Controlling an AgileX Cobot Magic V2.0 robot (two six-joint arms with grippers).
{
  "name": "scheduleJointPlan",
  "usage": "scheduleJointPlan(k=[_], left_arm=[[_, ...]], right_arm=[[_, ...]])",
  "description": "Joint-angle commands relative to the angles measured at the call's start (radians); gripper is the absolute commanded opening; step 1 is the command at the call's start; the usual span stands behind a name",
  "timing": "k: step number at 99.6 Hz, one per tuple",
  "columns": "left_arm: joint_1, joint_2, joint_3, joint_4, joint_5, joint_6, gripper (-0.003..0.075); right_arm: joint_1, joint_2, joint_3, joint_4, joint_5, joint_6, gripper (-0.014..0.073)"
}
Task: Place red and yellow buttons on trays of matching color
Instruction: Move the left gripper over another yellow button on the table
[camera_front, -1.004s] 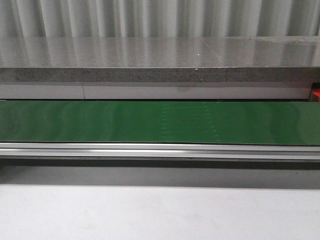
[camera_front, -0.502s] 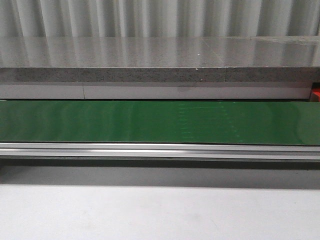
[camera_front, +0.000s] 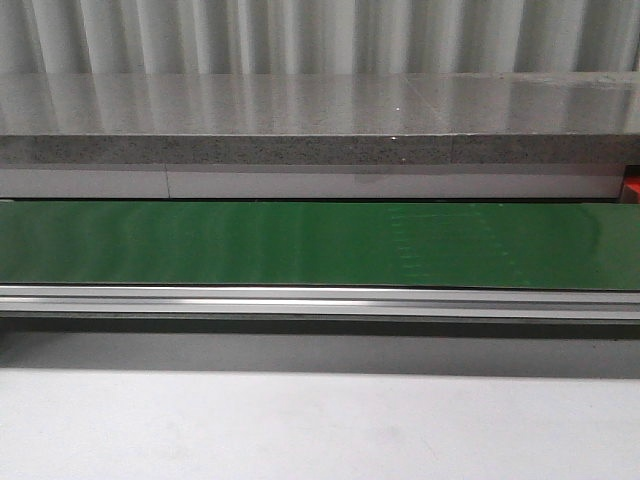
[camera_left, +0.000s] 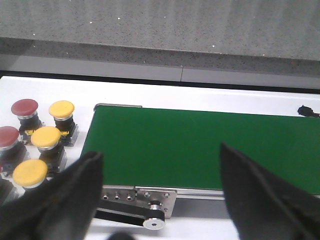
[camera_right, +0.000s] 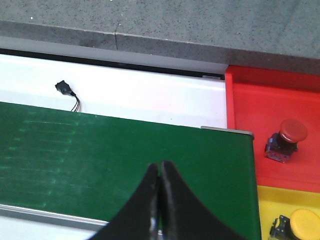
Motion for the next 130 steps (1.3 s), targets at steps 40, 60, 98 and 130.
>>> scheduleJointPlan(k=[40,60,98,130], left_arm=[[0.143,0.27,-0.156,0.083,-0.078,-0.408,0.0608],[0.274,0.486,-0.217,0.039,-0.078,-0.424,0.0608],[0.394,0.846,-0.238,0.01,-0.188,-0.424,0.0608],[0.394,1.046,-0.294,0.007,-0.269,-0.424,0.0608]], right_arm=[[0.0,-0.006,-0.025,0.018,-0.054,-0.01,-0.0124],[0.0,-0.006,-0.025,0.018,-0.054,-0.01,-0.0124],[0.0,-0.006,-0.025,0.018,-0.053,-0.01,-0.0124],[0.0,-0.006,-0.025,0.018,-0.053,-0.01,-0.0124]])
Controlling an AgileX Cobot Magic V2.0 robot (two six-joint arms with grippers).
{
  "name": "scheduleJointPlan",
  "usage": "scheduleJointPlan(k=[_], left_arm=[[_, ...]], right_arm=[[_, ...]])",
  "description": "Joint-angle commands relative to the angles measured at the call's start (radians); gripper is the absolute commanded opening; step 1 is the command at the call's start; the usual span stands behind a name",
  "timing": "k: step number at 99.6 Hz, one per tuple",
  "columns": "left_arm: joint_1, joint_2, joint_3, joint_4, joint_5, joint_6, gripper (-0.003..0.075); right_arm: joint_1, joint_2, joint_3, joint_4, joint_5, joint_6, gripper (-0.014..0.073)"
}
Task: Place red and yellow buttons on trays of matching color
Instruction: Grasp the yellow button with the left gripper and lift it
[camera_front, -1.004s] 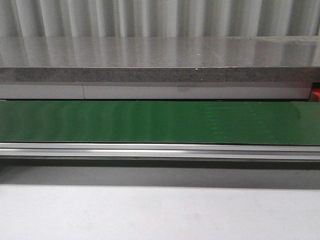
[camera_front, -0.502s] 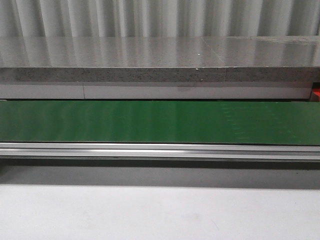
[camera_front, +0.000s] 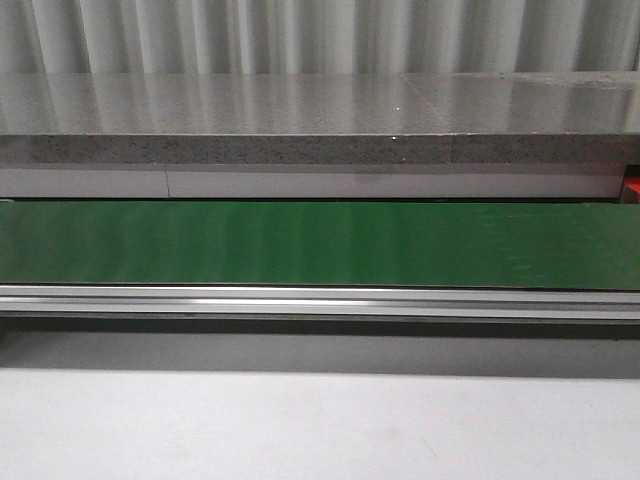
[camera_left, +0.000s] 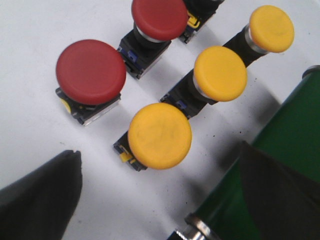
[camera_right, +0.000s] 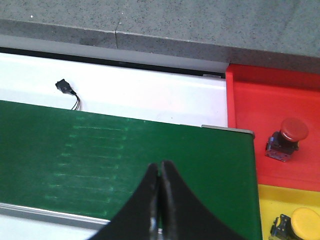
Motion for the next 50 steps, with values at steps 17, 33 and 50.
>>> scheduleJointPlan(k=[17,33,50], left_arm=[[0.003,0.078,-0.099,0.009,-0.07,-0.007,0.0608],[0.003,0.124,-0.131,0.038,-0.066,-0.007,0.0608],[0.003,0.156,-0.133,0.038,-0.066,-0.007,0.0602]], right_arm=[[0.0,-0.006,-0.025,0.018,-0.057,-0.01,-0.0124],[0.0,-0.006,-0.025,0.018,-0.057,-0.01,-0.0124],[0.0,-0.006,-0.025,0.018,-0.057,-0.01,-0.0124]])
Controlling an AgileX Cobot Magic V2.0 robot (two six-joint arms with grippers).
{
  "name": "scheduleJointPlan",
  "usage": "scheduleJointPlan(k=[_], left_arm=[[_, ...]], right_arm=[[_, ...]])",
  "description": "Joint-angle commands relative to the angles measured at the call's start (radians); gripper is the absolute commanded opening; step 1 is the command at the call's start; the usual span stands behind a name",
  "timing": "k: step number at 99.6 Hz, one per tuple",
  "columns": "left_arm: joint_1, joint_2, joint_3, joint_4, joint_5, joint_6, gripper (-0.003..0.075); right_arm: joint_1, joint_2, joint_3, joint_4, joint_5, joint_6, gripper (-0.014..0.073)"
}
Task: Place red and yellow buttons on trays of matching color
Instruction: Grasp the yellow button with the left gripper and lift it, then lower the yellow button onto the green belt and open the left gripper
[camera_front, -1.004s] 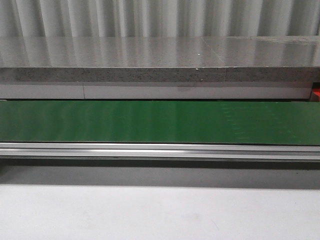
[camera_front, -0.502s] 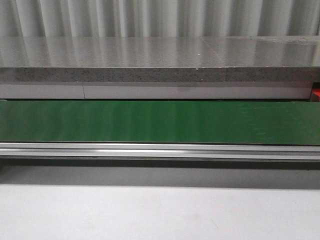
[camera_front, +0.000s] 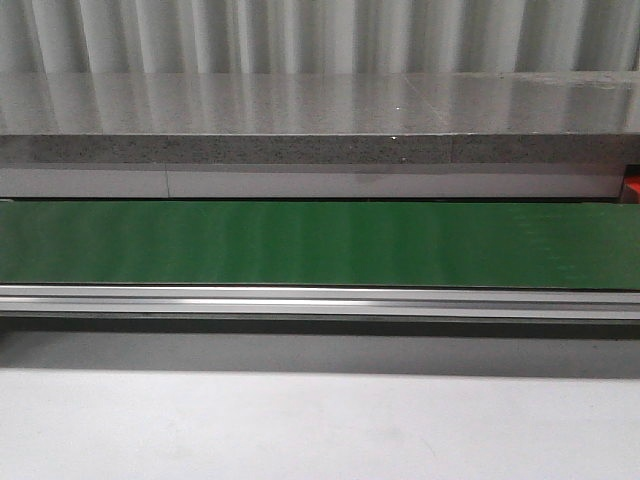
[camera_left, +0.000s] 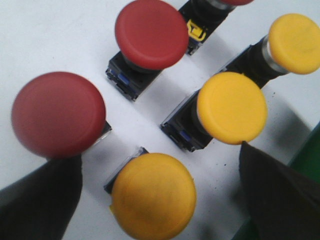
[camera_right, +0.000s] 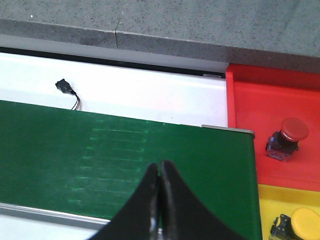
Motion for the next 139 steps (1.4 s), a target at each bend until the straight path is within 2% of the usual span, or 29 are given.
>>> scheduleJointPlan(k=[1,7,14,31,44,62,76,90,109,139], left_arm=[[0.003,-0.015,-0.029,0.004,-0.051,-0.007,0.0597],[0.003,-0.008,-0.029,0.006,-0.051,-0.007,0.0561],[0.003,0.001,-0.029,0.013,-0.052,-0.007,0.0482],[0.003,0.003,-0.029,0.052,-0.059,-0.007,0.0197],[0.003,-0.015,-0.029,0.052,-0.011,-0.005,-0.0016],[-0.009,-0.112,-0.029,0.05,0.086,-0.005,-0.0019],[-0.059,-0.25,-0.031,0.05,0.09,0.004,-0.0019],[-0.144,-0.342,-0.092,0.05,0.148,0.112,-0.0019],[-0.245,-0.304,-0.216,0.048,0.257,0.182,-0.0019],[-0.32,-0.156,-0.251,0.048,0.27,0.184,-0.0019]], right_arm=[[0.0,-0.006,-0.025,0.018,-0.057,-0.01,-0.0124],[0.0,-0.006,-0.025,0.018,-0.057,-0.01,-0.0124],[0.0,-0.006,-0.025,0.018,-0.057,-0.01,-0.0124],[0.0,-0.006,-0.025,0.018,-0.057,-0.01,-0.0124],[0.0,-0.006,-0.025,0.018,-0.057,-0.01,-0.0124],[0.0,-0.006,-0.025,0.018,-0.057,-0.01,-0.0124],[0.0,-0.006,-0.025,0.018,-0.057,-0.01,-0.0124],[0.0,-0.006,-0.025,0.018,-0.057,-0.01,-0.0124],[0.0,-0.006,-0.025,0.018,-0.057,-0.01,-0.0124],[0.0,-0.006,-0.025,0.018,-0.057,-0.01,-0.0124]])
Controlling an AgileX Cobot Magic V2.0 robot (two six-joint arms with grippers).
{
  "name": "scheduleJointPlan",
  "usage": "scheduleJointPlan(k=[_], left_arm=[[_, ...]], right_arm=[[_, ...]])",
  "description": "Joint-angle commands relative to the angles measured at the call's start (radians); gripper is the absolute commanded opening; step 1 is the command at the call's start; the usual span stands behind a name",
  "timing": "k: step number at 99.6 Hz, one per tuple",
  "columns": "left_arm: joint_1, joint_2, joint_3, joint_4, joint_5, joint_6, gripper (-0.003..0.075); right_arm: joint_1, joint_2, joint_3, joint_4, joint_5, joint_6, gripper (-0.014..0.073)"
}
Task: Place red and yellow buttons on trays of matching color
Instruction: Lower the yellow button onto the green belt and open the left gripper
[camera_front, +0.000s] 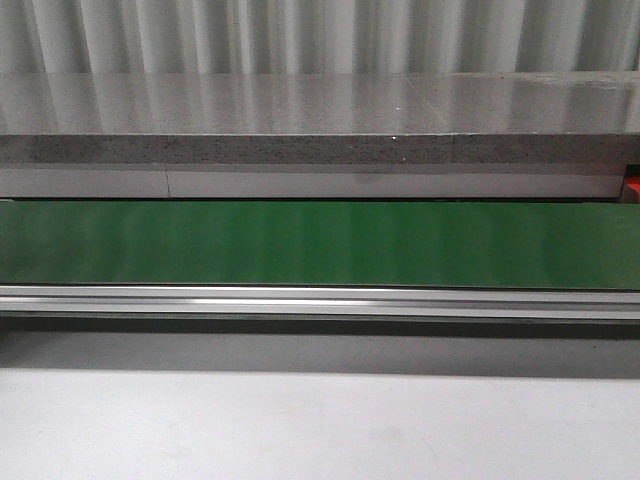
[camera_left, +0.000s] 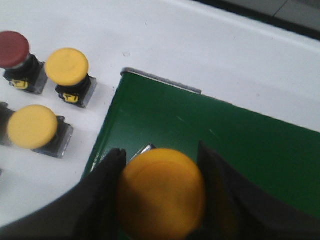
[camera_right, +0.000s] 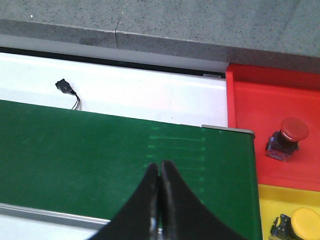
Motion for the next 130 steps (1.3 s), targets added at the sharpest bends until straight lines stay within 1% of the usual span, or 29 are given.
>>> scheduleJointPlan(k=[1,15,22,29,33,34,36,37,38,39,40,41,43,44,48,50,52,61,69,83,92,103,110,130], left_arm=[[-0.014,0.007,-0.035,-0.001,-0.042,0.0,-0.0019],[-0.016,0.035,-0.035,-0.008,-0.037,0.002,-0.0004],[-0.016,0.037,-0.035,-0.01,-0.032,0.002,0.0059],[-0.016,0.037,-0.035,-0.021,-0.021,0.029,0.0188],[-0.016,0.037,-0.035,-0.037,-0.011,0.056,0.0295],[-0.016,0.037,-0.035,-0.043,-0.011,0.064,0.0336],[-0.016,0.037,-0.035,-0.047,-0.006,0.073,0.0379],[-0.016,0.037,-0.035,-0.051,-0.003,0.08,0.0421],[-0.016,0.037,-0.035,-0.054,-0.004,0.083,0.0443],[-0.016,0.037,-0.035,-0.056,-0.001,0.086,0.0487],[-0.016,0.037,-0.035,-0.056,0.001,0.086,0.0507],[-0.016,0.037,-0.035,-0.058,0.001,0.086,0.0548],[-0.016,0.037,-0.035,-0.061,0.005,0.088,0.0586],[-0.016,0.037,-0.035,-0.061,0.008,0.088,0.0621],[-0.016,0.037,-0.035,-0.061,0.013,0.095,0.0701],[-0.016,0.037,-0.037,-0.063,0.019,0.102,0.0719],[-0.016,0.035,-0.039,-0.074,0.024,0.116,0.0719],[-0.016,0.026,-0.071,-0.131,0.077,0.202,0.0663],[-0.016,0.002,-0.115,-0.132,0.104,0.206,0.0629],[0.023,-0.05,-0.171,-0.112,0.109,0.206,0.062],[0.085,-0.063,-0.184,-0.075,0.13,0.204,0.062],[0.198,-0.054,-0.179,-0.073,0.184,0.204,0.062],[0.263,-0.05,-0.157,-0.071,0.189,0.204,0.062],[0.402,-0.045,-0.081,-0.069,0.104,0.204,0.062]], right_arm=[[0.0,-0.006,-0.025,0.018,-0.057,-0.01,-0.0124],[0.0,-0.006,-0.025,0.018,-0.057,-0.01,-0.0124],[0.0,-0.006,-0.025,0.018,-0.057,-0.01,-0.0124],[0.0,-0.006,-0.025,0.018,-0.057,-0.01,-0.0124],[0.0,-0.006,-0.025,0.018,-0.057,-0.01,-0.0124],[0.0,-0.006,-0.025,0.018,-0.057,-0.01,-0.0124],[0.0,-0.006,-0.025,0.018,-0.057,-0.01,-0.0124],[0.0,-0.006,-0.025,0.018,-0.057,-0.01,-0.0124],[0.0,-0.006,-0.025,0.018,-0.057,-0.01,-0.0124],[0.0,-0.006,-0.025,0.018,-0.057,-0.01,-0.0124],[0.0,-0.006,-0.025,0.018,-0.057,-0.01,-0.0124],[0.0,-0.006,-0.025,0.018,-0.057,-0.01,-0.0124],[0.0,-0.006,-0.025,0.018,-0.057,-0.01,-0.0124],[0.0,-0.006,-0.025,0.018,-0.057,-0.01,-0.0124],[0.0,-0.006,-0.025,0.018,-0.057,-0.01,-0.0124],[0.0,-0.006,-0.025,0.018,-0.057,-0.01,-0.0124],[0.0,-0.006,-0.025,0.018,-0.057,-0.01,-0.0124],[0.0,-0.006,-0.025,0.018,-0.057,-0.01,-0.0124],[0.0,-0.006,-0.025,0.018,-0.057,-0.01,-0.0124],[0.0,-0.006,-0.025,0.018,-0.057,-0.01,-0.0124],[0.0,-0.006,-0.025,0.018,-0.057,-0.01,-0.0124],[0.0,-0.006,-0.025,0.018,-0.057,-0.01,-0.0124],[0.0,-0.006,-0.025,0.018,-0.057,-0.01,-0.0124],[0.0,-0.006,-0.025,0.018,-0.057,-0.01,-0.0124]])
